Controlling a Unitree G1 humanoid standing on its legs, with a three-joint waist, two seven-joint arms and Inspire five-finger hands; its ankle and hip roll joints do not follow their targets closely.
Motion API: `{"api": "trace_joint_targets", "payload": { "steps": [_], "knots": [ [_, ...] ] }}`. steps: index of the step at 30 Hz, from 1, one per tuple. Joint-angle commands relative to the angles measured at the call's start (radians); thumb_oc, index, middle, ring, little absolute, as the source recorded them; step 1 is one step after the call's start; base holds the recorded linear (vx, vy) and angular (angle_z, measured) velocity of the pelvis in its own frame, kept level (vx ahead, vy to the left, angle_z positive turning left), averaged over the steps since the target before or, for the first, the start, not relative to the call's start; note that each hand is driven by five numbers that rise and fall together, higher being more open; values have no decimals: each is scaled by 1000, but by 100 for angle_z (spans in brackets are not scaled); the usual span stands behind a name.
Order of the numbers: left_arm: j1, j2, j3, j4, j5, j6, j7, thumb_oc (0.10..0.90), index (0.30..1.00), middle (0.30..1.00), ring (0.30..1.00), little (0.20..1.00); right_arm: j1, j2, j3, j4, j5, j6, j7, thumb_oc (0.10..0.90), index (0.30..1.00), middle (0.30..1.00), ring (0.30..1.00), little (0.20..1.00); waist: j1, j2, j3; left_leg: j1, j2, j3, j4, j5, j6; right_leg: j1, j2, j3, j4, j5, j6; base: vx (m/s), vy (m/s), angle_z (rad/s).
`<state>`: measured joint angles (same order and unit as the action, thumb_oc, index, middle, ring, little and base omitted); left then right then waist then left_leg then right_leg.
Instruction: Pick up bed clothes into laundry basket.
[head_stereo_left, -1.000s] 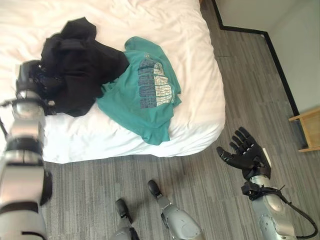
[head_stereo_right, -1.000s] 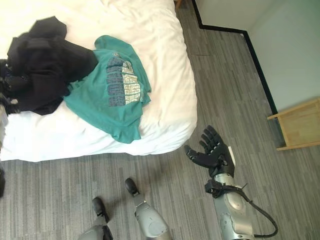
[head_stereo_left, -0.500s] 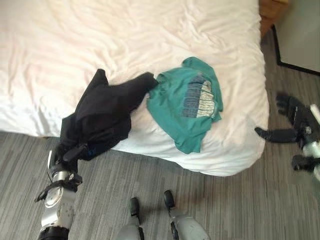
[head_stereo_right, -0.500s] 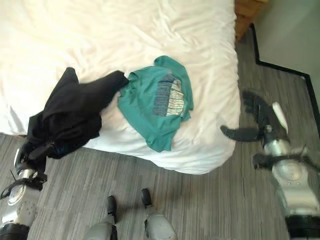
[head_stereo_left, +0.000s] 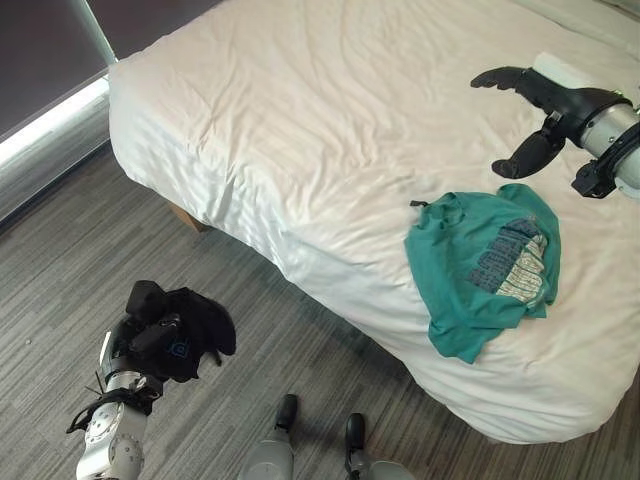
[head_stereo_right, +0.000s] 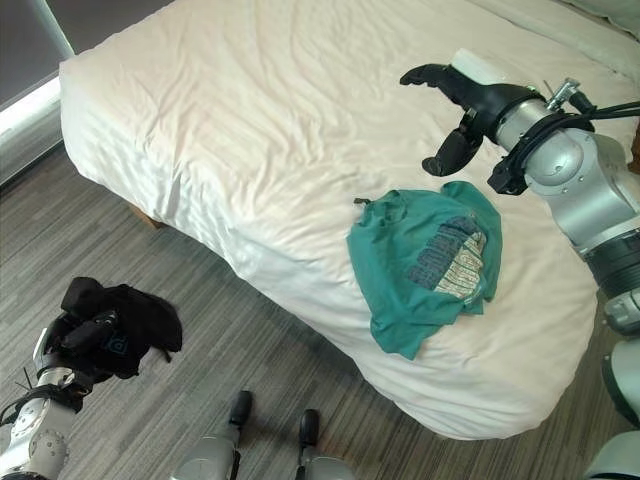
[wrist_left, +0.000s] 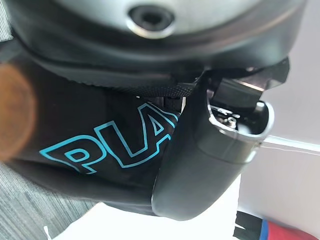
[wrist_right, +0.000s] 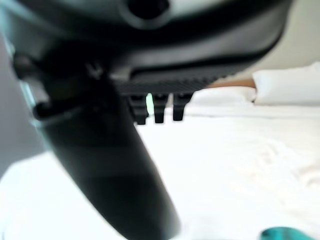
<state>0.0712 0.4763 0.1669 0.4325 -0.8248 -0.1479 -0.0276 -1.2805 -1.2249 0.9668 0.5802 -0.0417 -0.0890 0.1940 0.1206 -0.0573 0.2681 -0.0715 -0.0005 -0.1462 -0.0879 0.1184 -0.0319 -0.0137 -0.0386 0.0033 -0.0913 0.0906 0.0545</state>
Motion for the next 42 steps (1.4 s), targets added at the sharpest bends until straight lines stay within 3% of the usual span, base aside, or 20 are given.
{"api": "trace_joint_targets", "payload": {
  "steps": [1, 9, 22, 34, 35, 36, 42],
  "knots": [
    [-68, 110, 21, -55, -35, -90, -51, 400, 300, 300, 300, 300, -169, 8, 22, 133, -93, 32, -40, 800, 900, 900, 900, 900, -33, -23, -102, 61, -18, 23, 1, -125, 2, 34, -18, 29, 10, -105, 59, 0, 0, 0],
    [-70, 71, 21, -45, -33, -101, -18, 400, 300, 300, 300, 300, -273, 26, 113, 179, -164, 35, -37, 800, 900, 900, 900, 900, -42, -13, -94, 59, -15, 35, 1, -125, 0, 33, -19, 37, 7, -105, 57, 11, 5, -6],
    [-113, 59, 52, -90, -51, -149, 21, 400, 300, 300, 300, 300, -54, -2, 3, 150, -174, 41, -18, 800, 900, 900, 900, 900, -58, 5, -75, 52, -16, 51, 1, -127, -2, 20, -22, 50, 9, -108, 58, 3, 3, -7],
    [-157, 116, 34, -138, -23, -178, 38, 400, 300, 300, 300, 300, 76, 49, -88, 391, -120, 51, -15, 800, 900, 900, 900, 900, -22, 89, 22, -50, -35, 44, 1, -78, -11, -86, -36, 41, 17, -78, 57, -51, -14, 1],
    [-149, 116, 32, -173, -7, -181, 34, 400, 300, 300, 300, 300, 134, 60, -117, 430, -110, 46, -7, 800, 900, 900, 900, 900, -13, 118, 48, -75, -42, 43, 1, -66, -13, -111, -41, 40, 14, -70, 58, -45, -20, 2],
    [-144, 118, 36, -182, 0, -185, 31, 400, 300, 300, 300, 300, 164, 64, -138, 445, -105, 44, -10, 800, 900, 900, 900, 900, -9, 128, 56, -86, -45, 40, 1, -61, -14, -123, -43, 41, 11, -66, 60, -45, -20, 4],
    [-109, 98, 87, -185, 1, -203, 42, 400, 300, 300, 300, 300, 321, 89, -240, 443, -127, 37, -13, 800, 900, 900, 900, 900, 10, 159, 90, -136, -47, 46, 1, -50, -14, -170, -40, 56, 4, -57, 61, -6, -14, -2]
  ]
}}
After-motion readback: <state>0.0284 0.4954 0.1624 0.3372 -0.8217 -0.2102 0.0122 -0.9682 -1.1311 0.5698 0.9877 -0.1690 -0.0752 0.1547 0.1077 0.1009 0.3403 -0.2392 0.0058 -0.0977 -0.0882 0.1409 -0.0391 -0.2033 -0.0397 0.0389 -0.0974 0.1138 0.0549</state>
